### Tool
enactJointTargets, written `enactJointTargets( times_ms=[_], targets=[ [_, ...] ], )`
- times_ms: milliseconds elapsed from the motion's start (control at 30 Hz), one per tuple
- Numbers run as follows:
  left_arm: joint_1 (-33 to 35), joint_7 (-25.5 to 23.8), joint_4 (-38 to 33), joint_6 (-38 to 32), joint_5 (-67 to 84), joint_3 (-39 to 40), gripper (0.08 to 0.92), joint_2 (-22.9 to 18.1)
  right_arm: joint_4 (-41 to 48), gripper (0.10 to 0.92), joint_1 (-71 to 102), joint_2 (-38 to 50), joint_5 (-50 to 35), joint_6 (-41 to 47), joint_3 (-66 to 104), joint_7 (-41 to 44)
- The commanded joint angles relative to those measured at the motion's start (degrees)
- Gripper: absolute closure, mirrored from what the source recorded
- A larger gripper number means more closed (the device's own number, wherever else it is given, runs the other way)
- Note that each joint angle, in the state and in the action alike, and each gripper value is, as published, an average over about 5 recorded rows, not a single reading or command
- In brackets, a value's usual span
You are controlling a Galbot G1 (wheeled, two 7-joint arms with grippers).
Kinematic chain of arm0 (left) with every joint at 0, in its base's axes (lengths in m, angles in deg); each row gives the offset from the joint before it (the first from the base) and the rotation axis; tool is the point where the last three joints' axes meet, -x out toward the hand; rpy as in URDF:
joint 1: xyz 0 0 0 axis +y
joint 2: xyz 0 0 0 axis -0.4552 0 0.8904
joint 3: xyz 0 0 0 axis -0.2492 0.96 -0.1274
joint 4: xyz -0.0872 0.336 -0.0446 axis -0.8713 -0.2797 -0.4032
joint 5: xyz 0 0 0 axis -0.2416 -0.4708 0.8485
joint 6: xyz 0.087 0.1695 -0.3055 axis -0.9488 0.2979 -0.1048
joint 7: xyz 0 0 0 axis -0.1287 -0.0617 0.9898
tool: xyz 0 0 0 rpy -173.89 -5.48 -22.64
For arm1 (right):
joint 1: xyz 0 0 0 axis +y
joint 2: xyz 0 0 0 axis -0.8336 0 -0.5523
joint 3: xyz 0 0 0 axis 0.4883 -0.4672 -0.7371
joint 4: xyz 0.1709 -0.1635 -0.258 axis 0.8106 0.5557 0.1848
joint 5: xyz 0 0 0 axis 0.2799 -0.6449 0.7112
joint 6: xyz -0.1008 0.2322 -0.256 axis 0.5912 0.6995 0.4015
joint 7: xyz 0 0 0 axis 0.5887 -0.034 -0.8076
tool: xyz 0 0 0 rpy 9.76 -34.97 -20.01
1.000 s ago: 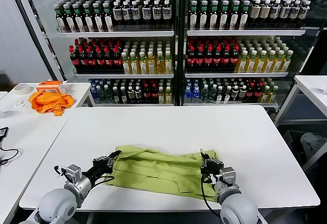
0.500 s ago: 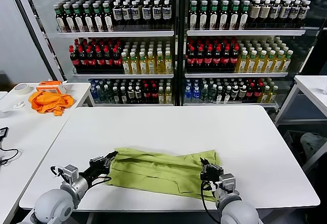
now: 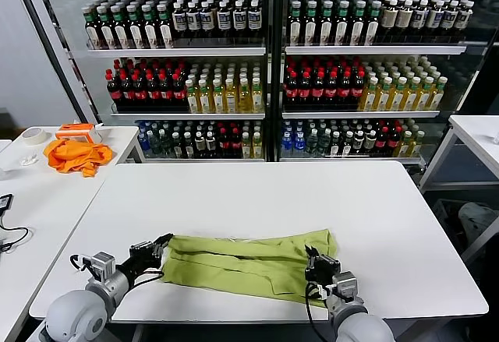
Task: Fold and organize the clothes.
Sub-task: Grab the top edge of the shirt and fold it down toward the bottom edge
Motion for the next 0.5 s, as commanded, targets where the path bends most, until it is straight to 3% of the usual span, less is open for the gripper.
enactJointTargets(
  times_ms=[33,167,300,500],
  targets=[
    [0.16,0.78,0.06,0.95,-1.32,1.0,0.916,-0.37,-0.16,0.918,0.28,0.0,0.85,-0.22,0.0,0.14],
    [-0.08,2.16,-0.35,2.6,-2.84,1.14,0.892,-0.67,-1.24,0.871,1.08,0.33,1.6,0.71,0.51,0.22],
    [0.22,3.89,-2.28,1.81,-1.73,0.64,0.792,-1.25,-3.74,0.759,2.19,0.85,1.69,0.72,2.02,1.03],
    [0.61,14.42,-6.16,1.36,2.55,2.42,0.619,-3.81,-9.51,0.586,5.25,1.22,1.59,0.76,5.91,0.95]
  ],
)
